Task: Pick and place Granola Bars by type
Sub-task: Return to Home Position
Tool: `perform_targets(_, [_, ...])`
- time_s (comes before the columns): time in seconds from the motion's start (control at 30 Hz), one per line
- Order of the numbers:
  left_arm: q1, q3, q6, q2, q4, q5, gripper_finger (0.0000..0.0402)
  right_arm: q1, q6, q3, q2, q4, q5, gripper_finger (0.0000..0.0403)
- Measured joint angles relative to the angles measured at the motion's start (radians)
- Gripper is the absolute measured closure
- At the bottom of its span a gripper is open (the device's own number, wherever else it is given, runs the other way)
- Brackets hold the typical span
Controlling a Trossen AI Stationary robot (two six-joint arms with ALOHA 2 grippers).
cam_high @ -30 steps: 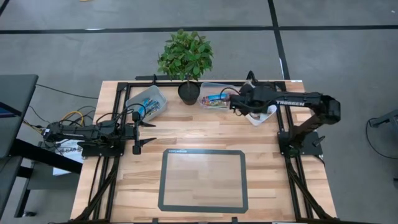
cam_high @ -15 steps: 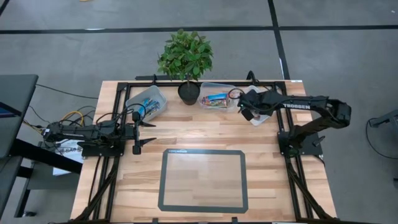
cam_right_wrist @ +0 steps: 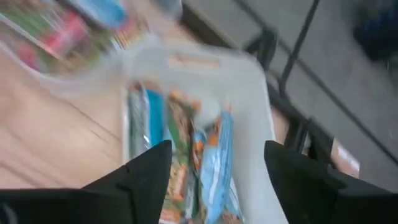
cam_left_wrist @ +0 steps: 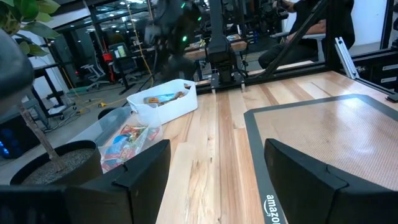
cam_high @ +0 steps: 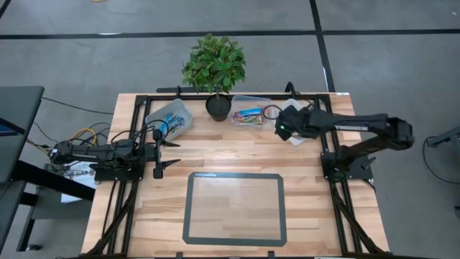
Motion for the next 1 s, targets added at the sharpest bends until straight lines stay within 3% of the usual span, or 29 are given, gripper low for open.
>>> perform_targets(0.1, [0.0,0.0,0.0,0.0,0.0,0.0,0.0148,0.096,-0.035,-0.004,-0.075,0.042,0.054,0.0148])
perform_targets(0.17, [0.0,0.0,0.0,0.0,0.0,0.0,0.0148,0.165,-0.112,-0.028,-0.13,0.095,0.027,0.0148])
perform_targets(0.23, [0.0,0.0,0.0,0.0,0.0,0.0,0.0148,0.224,-0.224,-0.067,-0.186,0.195,-0.081,0.0147])
perform_targets(0.3, [0.0,0.0,0.0,0.0,0.0,0.0,0.0148,0.268,-0.312,-0.115,-0.23,0.312,-0.259,0.0147])
perform_targets(0.4, [0.0,0.0,0.0,0.0,0.0,0.0,0.0148,0.301,-0.358,-0.206,-0.28,0.525,-0.52,0.0147])
perform_targets(0.47, [0.0,0.0,0.0,0.0,0.0,0.0,0.0148,0.317,-0.37,-0.286,-0.319,0.665,-0.62,0.0147])
perform_targets(0.57, [0.0,0.0,0.0,0.0,0.0,0.0,0.0148,0.336,-0.381,-0.414,-0.376,0.845,-0.631,0.0147])
perform_targets(0.67, [0.0,0.0,0.0,0.0,0.0,0.0,0.0148,0.334,-0.377,-0.534,-0.434,0.997,-0.562,0.0147])
perform_targets(0.8, [0.0,0.0,0.0,0.0,0.0,0.0,0.0148,0.362,-0.275,-0.648,-0.507,1.148,-0.562,0.0147])
perform_targets(1.0, [0.0,0.0,0.0,0.0,0.0,0.0,0.0148,0.391,-0.385,-0.702,-0.593,1.198,-0.735,0.0147])
